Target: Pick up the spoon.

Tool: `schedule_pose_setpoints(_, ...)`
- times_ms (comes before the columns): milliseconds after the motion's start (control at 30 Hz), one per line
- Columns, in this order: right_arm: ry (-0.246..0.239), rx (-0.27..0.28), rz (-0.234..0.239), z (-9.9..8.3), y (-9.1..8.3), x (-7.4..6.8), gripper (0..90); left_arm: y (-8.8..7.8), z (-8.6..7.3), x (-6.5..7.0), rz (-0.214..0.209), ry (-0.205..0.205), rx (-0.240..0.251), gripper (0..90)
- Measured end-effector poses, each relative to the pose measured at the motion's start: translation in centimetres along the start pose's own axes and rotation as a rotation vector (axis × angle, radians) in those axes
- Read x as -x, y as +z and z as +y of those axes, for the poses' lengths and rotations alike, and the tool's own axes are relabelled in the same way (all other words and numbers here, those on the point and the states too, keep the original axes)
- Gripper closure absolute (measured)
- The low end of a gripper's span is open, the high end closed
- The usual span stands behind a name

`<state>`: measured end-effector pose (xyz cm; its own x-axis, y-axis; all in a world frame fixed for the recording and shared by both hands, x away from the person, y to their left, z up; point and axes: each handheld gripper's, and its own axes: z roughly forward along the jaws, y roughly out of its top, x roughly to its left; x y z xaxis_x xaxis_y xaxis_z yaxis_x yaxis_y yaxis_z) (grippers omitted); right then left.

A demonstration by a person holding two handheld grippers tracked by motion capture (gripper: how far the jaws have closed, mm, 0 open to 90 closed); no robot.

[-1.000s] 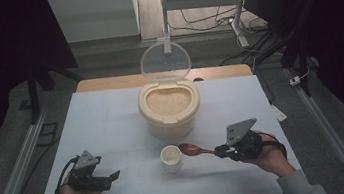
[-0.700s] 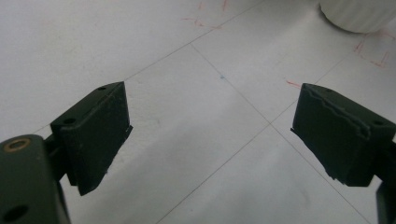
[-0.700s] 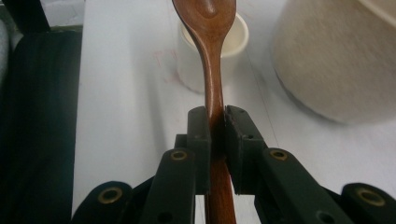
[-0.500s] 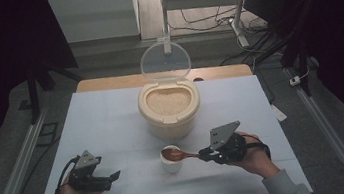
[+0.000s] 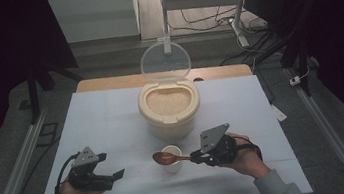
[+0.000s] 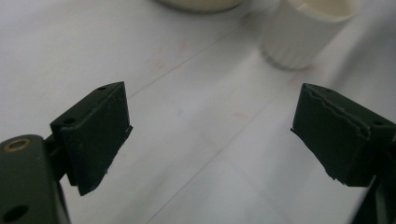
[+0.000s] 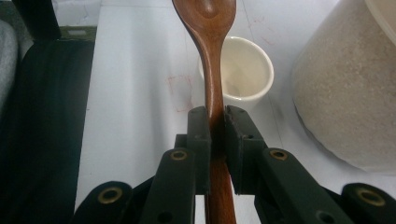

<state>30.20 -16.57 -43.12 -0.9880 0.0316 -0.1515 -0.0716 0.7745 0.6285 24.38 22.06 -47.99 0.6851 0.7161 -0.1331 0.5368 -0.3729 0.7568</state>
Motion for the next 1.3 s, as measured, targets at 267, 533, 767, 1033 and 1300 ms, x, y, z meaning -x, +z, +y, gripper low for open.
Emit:
schedule_pose_setpoints(267, -0.017, 0.004, 0.004, 0.7, 0.4, -0.1, 80.3, -0.3, 5.4, 3.8, -0.086, 0.143, -0.010, 12.2)
schedule_pose_setpoints(533, -0.037, 0.000, 0.009, 1.5, 1.1, -0.3, 80.3, 2.0, 9.9, 6.0, -0.198, 0.231, -0.103, 18.1)
schedule_pose_setpoints(767, -0.053, -0.006, 0.007, 1.9, 1.3, -0.4, 80.3, 5.0, 12.6, 6.9, -0.268, 0.270, -0.257, 24.7)
schedule_pose_setpoints(1033, -0.074, 0.001, 0.001, 2.5, 1.6, -0.6, 80.3, 7.3, 14.1, 7.8, -0.326, 0.323, -0.352, 37.6)
schedule_pose_setpoints(1300, -0.096, -0.020, 0.002, 2.7, 1.8, -0.8, 80.3, 8.3, 14.0, 7.9, -0.357, 0.359, -0.410, 51.6)
